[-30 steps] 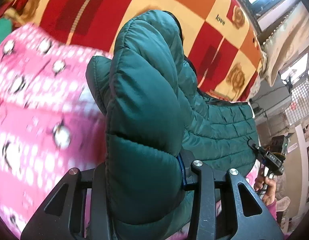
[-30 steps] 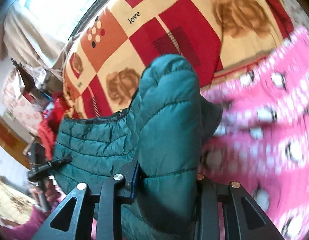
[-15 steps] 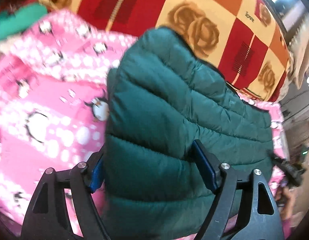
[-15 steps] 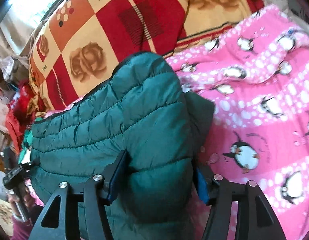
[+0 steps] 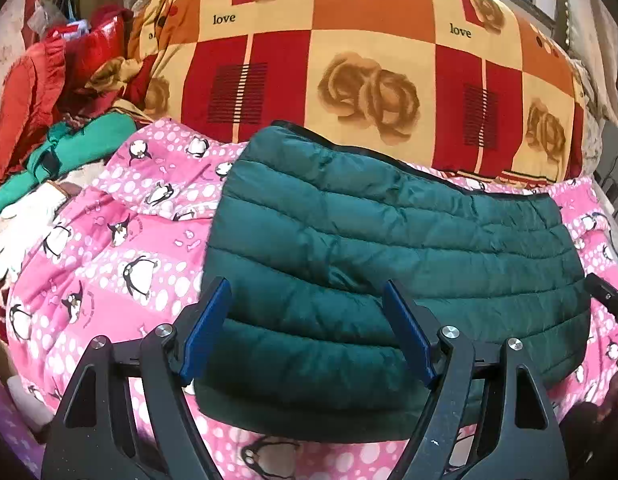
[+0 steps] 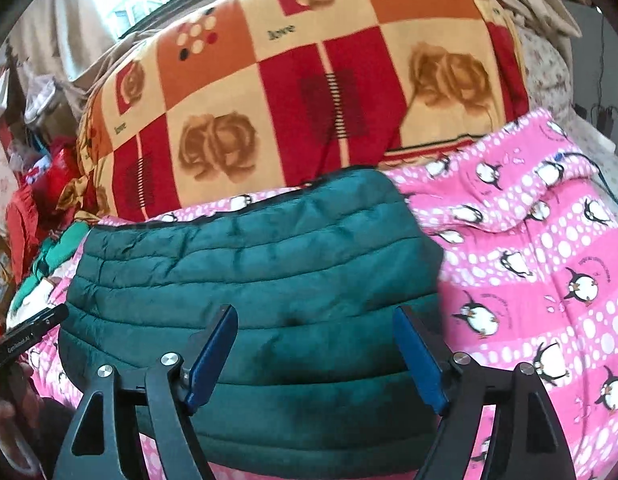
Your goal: Fold large clothes
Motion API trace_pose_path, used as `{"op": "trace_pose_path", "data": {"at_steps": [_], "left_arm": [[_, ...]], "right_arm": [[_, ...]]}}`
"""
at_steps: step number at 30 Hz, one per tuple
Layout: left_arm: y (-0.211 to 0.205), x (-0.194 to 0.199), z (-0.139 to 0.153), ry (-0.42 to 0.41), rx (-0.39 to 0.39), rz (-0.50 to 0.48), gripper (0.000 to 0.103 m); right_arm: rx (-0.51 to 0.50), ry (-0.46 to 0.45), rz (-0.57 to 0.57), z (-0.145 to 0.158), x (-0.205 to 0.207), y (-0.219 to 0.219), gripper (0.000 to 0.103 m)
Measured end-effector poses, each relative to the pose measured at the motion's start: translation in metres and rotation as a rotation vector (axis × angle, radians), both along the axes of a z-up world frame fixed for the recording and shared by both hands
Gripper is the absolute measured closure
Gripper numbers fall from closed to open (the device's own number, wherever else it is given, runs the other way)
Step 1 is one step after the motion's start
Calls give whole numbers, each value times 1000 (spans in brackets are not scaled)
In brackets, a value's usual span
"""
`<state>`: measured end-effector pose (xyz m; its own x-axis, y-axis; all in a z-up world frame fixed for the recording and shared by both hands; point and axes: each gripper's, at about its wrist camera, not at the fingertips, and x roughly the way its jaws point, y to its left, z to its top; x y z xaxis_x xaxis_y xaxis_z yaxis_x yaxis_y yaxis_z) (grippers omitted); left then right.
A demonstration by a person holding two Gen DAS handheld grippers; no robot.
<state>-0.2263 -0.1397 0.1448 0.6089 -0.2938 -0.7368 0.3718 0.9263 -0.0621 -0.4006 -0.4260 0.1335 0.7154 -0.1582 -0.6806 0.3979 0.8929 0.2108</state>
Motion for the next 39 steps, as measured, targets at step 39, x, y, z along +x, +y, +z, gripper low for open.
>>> {"op": "trace_pose_path", "data": {"at_steps": [39], "left_arm": [[-27,-49,-16,-114,81,19,24]], "right_arm": [[-97,13,42,-23,14,80,25]]}}
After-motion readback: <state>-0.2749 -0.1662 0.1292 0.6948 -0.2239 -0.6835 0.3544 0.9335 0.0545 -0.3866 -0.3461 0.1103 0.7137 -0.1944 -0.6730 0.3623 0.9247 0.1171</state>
